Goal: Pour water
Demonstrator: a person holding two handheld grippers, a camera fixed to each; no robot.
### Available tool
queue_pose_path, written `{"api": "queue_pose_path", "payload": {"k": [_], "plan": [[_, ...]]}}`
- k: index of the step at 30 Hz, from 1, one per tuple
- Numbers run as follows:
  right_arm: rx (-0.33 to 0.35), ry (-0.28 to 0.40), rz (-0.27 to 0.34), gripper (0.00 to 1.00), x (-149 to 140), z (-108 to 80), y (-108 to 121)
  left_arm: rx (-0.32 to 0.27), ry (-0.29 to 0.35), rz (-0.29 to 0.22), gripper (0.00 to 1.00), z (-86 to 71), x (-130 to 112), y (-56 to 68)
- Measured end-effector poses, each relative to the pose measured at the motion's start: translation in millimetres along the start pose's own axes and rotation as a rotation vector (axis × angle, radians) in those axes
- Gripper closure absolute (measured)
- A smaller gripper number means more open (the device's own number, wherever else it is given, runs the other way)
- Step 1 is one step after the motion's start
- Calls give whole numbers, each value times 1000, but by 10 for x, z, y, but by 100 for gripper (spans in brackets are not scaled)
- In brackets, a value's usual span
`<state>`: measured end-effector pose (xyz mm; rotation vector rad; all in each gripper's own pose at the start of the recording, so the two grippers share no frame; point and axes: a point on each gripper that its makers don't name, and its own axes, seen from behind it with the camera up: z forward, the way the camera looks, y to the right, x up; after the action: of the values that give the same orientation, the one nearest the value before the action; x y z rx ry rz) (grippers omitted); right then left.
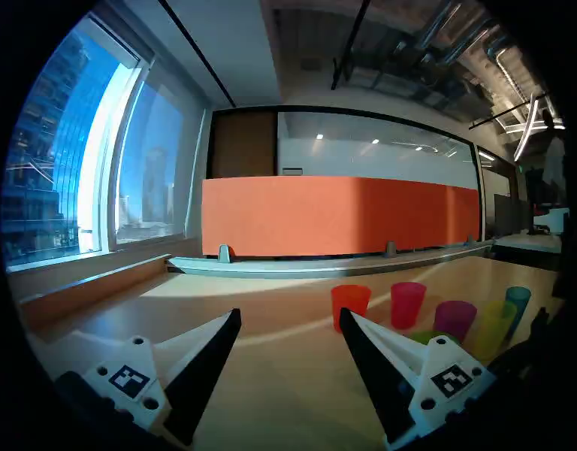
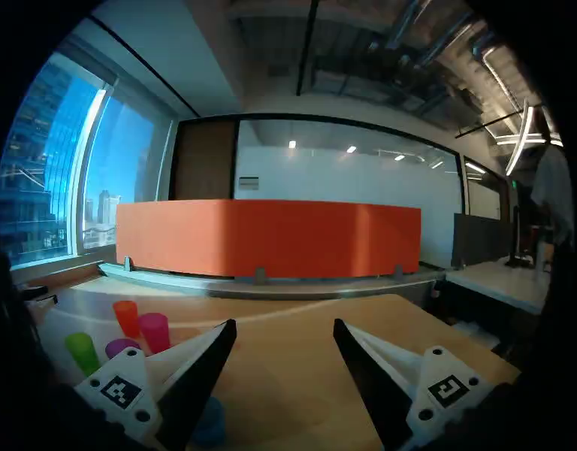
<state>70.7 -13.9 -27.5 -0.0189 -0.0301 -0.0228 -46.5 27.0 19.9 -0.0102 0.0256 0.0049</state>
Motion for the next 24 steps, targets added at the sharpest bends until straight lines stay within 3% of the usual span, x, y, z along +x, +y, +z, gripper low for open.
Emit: {"api": "queue_pose_path", "payload": {"k": [24], "plan": [[3, 18, 5, 0, 23, -66, 37, 0, -4, 2, 3, -9, -7, -13]]}}
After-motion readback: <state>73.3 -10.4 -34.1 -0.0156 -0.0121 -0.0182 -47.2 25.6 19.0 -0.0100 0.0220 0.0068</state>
